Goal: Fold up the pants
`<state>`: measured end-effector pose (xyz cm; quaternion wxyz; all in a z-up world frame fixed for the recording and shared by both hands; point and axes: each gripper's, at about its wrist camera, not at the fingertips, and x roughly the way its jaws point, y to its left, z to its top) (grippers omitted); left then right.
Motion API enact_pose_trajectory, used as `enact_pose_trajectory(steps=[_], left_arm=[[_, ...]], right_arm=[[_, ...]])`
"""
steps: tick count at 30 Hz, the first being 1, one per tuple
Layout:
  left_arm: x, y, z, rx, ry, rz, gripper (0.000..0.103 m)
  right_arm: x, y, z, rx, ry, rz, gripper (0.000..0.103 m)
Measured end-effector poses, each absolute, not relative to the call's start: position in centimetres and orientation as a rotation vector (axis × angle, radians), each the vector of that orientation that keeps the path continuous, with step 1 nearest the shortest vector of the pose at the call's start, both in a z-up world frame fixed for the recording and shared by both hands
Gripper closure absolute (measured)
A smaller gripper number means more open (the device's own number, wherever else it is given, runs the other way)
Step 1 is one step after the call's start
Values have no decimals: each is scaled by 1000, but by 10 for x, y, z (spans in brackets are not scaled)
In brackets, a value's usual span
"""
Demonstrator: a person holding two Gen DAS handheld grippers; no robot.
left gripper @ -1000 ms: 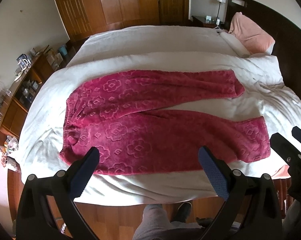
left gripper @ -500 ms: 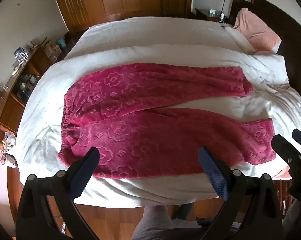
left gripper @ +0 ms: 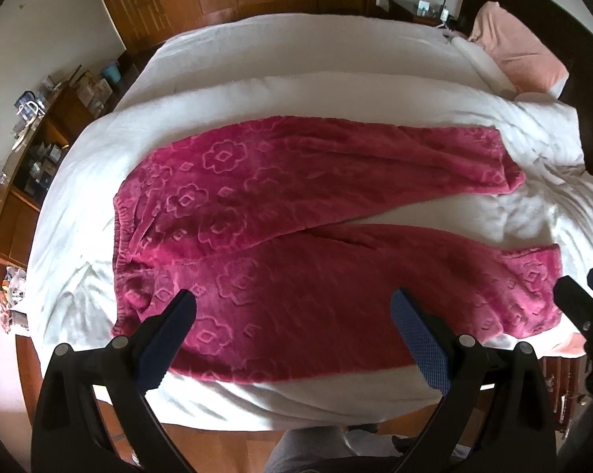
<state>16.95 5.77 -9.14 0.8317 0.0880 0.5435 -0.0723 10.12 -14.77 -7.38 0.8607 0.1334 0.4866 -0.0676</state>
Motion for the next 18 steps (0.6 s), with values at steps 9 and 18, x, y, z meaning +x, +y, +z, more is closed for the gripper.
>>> enact_pose_trajectory(steps=[9,18], left_arm=[[217,64,-118,218,1204,-188,5],[251,58,-149,238,1252,-204,5]], right_arm=[[130,-145,-94,336,1076,-224,3],[142,-171,-112,370,1096,-330,3]])
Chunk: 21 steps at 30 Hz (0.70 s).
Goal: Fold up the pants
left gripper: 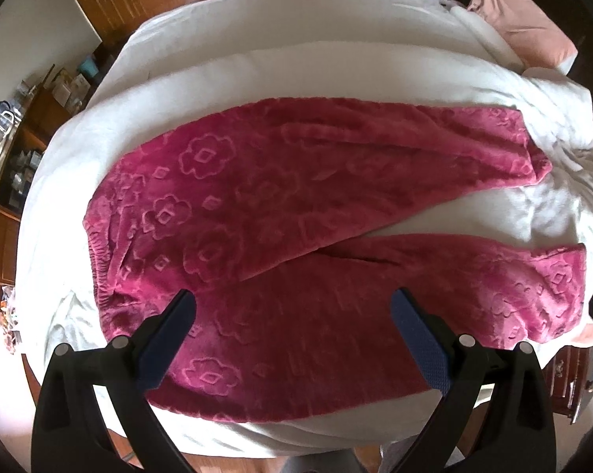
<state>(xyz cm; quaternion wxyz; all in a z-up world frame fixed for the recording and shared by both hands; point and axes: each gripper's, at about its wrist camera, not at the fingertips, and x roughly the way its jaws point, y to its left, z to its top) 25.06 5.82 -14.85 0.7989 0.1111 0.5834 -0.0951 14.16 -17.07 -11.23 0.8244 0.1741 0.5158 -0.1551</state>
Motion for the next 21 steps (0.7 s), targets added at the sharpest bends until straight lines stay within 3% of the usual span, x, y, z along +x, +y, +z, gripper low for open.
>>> enact_pose_trajectory(steps=[18,21], left_arm=[[287,32,-195,234,1340,-91,5],[294,19,-204,236,1349,-67,5]], right_arm=[[217,-320,-149,410,1046,-362,3],[240,-357,-162,436,1054,-348,9]])
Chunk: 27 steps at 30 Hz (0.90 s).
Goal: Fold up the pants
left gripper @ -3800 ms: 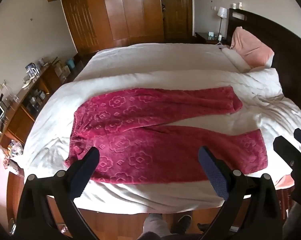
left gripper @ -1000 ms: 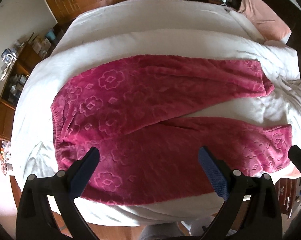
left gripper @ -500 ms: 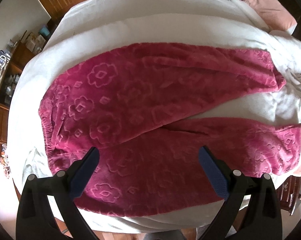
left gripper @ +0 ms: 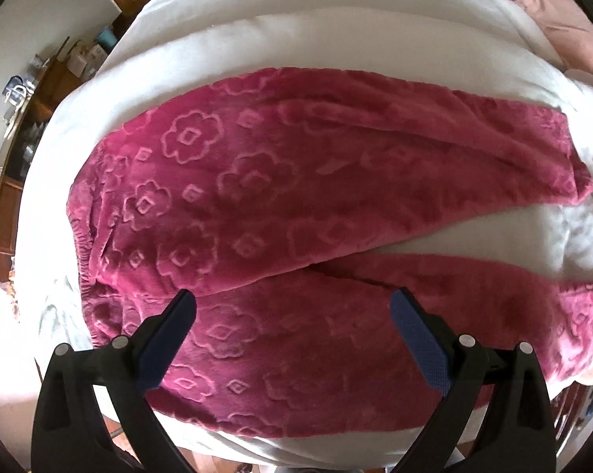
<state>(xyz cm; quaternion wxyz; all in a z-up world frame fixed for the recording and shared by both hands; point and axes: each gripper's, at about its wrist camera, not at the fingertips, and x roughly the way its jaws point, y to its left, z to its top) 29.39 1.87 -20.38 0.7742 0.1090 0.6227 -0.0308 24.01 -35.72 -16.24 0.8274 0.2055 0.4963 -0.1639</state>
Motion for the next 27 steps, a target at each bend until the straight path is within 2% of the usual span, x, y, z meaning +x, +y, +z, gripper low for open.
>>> enact_pose_trajectory(steps=[3,7,15,24,25,27], left_arm=[[303,2,-212,225,1355,-42,5],[315,-17,-225,209,1363,-20,5],[339,-37,-256,181,1397,40,5],[355,-44,-284,175,1432,71,5],[358,-44,-288,171,1437,75,5],[361,-44,-293,164,1443,81,5]], right_arm=[[264,-397,-178,466,1068,-338,18],[297,-441,-199,448,1088,-329,22],[357,-506,-242,460,1131,-276,23],[416,-539,-292,503,1175,-189,24],[420,-540,-296,505,1176,-180,28],[429,-542,-308,499,1201,-162,50]])
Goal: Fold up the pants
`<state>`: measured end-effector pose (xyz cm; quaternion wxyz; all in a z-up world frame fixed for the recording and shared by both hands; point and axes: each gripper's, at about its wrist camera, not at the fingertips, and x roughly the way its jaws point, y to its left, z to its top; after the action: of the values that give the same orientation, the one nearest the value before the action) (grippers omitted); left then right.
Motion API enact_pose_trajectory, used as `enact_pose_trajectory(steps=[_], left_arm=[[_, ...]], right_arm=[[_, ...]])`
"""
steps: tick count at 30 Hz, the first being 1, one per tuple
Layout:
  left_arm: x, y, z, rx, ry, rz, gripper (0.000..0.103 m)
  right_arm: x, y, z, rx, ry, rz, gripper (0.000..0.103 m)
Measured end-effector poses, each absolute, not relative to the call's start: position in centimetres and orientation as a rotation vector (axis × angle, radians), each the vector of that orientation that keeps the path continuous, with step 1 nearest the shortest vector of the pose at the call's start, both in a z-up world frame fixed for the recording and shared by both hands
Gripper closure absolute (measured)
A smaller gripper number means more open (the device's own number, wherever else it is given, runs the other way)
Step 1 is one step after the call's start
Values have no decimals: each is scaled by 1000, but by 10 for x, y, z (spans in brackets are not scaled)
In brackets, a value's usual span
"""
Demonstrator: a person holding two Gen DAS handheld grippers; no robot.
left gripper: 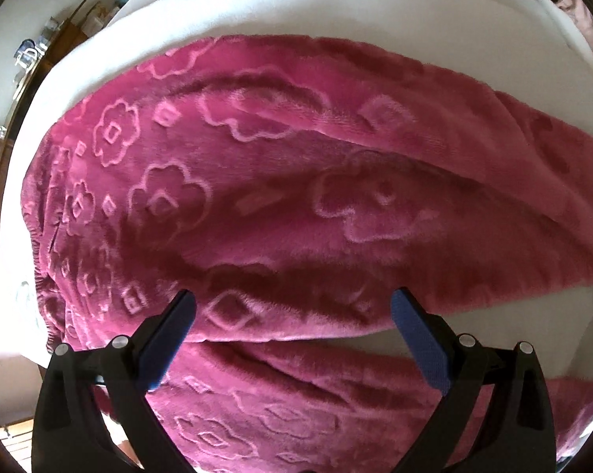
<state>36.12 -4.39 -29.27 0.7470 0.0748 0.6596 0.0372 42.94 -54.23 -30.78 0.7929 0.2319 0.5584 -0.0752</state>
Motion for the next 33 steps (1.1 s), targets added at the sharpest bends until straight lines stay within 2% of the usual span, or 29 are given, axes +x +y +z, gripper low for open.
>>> enact_pose_trajectory(steps=[1,3,5,11,16,19,23,28,33], left_arm=[[364,-44,-296,157,1449,84,5],[368,-43,-302,145,1458,87,5],[373,-44,-309,145,1468,94,5],[381,-47,-325,166,1495,89,5],[383,-50,-339,172,1512,75,5],[384,-48,-343,166,1514,64,5],[384,-44,-338,157,1508,56,5],[383,-34,-329,124,1494,37,5],[378,-33,-329,148,1494,25,5]], right_arm=[[432,-543,-313,498,1217,-150,57],[435,-543,-315,492,1227,-137,91],[435,-543,-306,454,1202,-157,94],[448,-546,-266,368,1069,-230,95],[457,-529,-297,269,1126,-257,94],[457,-527,-304,259,1116,-269,83],[434,-531,-287,292,1084,-293,70],[389,-534,-267,311,1075,-300,70],[352,-519,-287,400,1170,-214,70]])
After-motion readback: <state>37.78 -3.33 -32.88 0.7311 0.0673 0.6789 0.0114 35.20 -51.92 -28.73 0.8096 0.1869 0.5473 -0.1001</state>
